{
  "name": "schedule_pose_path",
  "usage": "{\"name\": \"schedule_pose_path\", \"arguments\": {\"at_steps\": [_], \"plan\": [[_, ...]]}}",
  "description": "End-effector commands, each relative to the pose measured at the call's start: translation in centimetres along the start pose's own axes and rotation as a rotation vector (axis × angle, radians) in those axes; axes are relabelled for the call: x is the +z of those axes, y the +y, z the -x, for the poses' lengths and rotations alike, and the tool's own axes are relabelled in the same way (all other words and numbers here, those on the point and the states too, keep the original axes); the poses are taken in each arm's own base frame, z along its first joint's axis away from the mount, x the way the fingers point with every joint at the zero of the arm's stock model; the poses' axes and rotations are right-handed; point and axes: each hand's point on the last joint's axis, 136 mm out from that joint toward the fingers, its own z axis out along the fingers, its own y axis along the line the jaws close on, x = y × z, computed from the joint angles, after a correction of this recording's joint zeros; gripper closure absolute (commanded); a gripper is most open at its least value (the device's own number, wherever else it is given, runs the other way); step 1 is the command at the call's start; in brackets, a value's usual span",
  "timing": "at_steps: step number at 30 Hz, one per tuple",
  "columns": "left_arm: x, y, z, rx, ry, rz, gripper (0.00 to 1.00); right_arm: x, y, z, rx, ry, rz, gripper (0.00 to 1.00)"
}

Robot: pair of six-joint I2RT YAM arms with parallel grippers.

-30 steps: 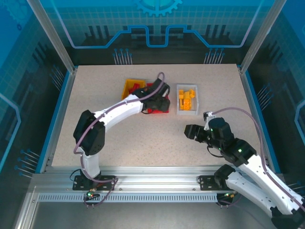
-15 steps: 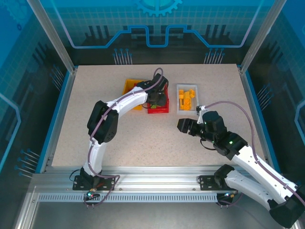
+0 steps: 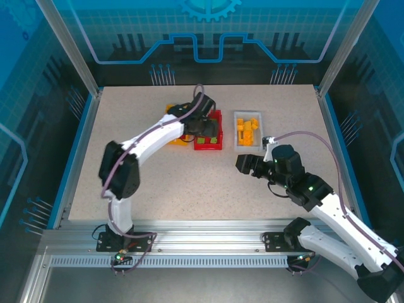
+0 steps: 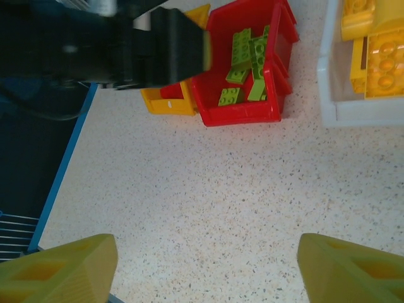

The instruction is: Sort the legos into containers by color

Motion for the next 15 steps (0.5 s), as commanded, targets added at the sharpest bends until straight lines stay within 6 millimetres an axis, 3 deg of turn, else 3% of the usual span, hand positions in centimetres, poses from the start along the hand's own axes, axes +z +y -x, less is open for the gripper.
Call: {"name": "schedule_pose_path", "arguments": {"at_steps": [1,2,3,5,11,15], "plan": [[-5.5,0.5,0.2,-0.093,-0.065,-0.071,0.31,-1.5,0.4,2.3,-0.057,-0.052,-0.028,0.16],[-6.5,1.1,-0.4,-0.120,-0.069,-0.082,0.29,-1.7,0.1,2.6,-0.061,-0.058,-0.052,0.12],[-7.2,2.0,-1.1,-0.158,-0.066,-0.091,0.25,-1.8,-0.8,2.7,-0.063,-0.056,-0.099,0.00],[-9.0,3.7,-2.4,-0.224,-0.075,-0.125,0.02,-2.8,-0.9,4.1,-0.085,-0.091,-0.146,0.00],[-12.7,10.5,-7.3,-0.374,-0.148,-0.091,0.01,-5.3,-3.7,6.2,-0.181,-0.204,-0.339,0.00],[-15.0,17.6,-9.3,-0.471,-0.256,0.219,0.01,-8.1,-8.4,8.1,-0.168,-0.332,-0.625,0.00]]}}
